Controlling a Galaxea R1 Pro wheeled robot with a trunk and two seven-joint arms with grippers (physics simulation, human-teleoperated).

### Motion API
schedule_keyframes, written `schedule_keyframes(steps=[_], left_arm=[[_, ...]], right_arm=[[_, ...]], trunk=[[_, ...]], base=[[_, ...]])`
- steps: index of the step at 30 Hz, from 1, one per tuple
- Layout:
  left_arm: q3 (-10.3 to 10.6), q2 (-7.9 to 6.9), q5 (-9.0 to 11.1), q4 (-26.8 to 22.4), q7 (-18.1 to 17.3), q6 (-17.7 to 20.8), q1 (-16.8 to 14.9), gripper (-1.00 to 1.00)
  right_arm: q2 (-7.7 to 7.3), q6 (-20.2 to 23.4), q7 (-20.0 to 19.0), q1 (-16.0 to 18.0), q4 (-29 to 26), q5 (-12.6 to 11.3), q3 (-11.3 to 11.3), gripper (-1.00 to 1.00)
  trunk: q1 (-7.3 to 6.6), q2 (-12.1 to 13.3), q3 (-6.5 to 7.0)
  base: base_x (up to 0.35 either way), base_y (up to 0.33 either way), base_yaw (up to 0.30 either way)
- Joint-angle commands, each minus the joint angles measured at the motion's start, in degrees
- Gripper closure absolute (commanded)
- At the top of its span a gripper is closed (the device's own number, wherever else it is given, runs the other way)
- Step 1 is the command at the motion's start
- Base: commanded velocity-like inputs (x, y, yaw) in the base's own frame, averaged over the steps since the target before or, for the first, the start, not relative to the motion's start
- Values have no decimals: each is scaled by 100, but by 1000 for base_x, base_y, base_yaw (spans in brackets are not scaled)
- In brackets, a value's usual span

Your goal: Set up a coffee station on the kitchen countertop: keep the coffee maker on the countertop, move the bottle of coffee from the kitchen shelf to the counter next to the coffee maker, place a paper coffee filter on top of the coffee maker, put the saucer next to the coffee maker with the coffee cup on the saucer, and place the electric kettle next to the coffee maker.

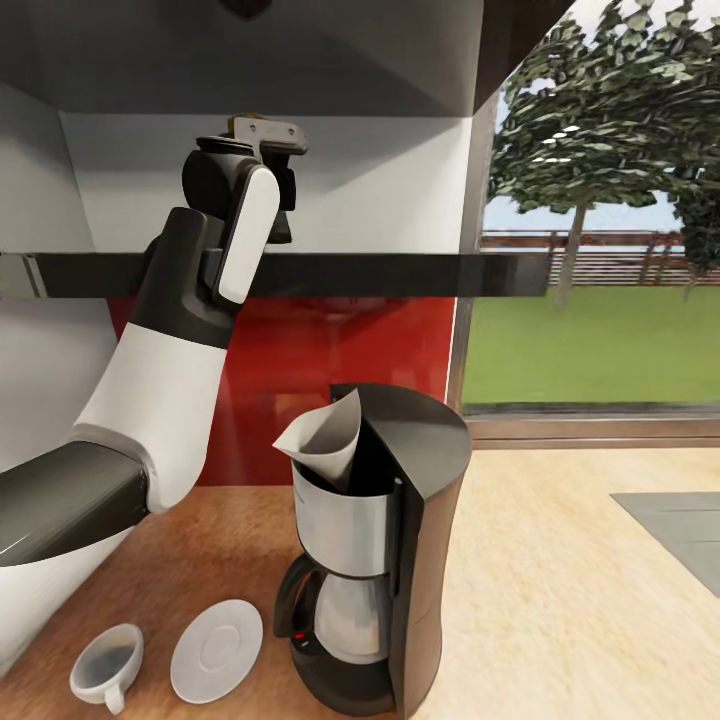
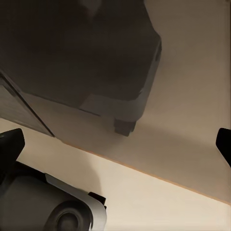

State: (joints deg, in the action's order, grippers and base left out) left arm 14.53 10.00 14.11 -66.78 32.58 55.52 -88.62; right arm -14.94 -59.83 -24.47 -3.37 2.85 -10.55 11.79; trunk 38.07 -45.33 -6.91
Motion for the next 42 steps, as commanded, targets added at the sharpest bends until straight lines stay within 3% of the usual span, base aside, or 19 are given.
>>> schedule_keyframes(steps=[1, 15, 42], left_arm=[[6, 0, 57, -1, 56, 12, -6, 100], [6, 0, 65, -11, 60, 11, -6, 100], [3, 0, 66, -21, 55, 17, -6, 100]], right_arm=[[0, -17, -31, 3, 5, -61, 37, -100], [0, -17, -31, 3, 5, -61, 40, -100], [-6, -17, -31, 3, 5, -61, 34, -100]], trunk=[[-21, 35, 10], [-21, 35, 10], [-21, 35, 10]], base=[[0, 0, 0], [-26, 0, 0], [-326, 0, 0]])
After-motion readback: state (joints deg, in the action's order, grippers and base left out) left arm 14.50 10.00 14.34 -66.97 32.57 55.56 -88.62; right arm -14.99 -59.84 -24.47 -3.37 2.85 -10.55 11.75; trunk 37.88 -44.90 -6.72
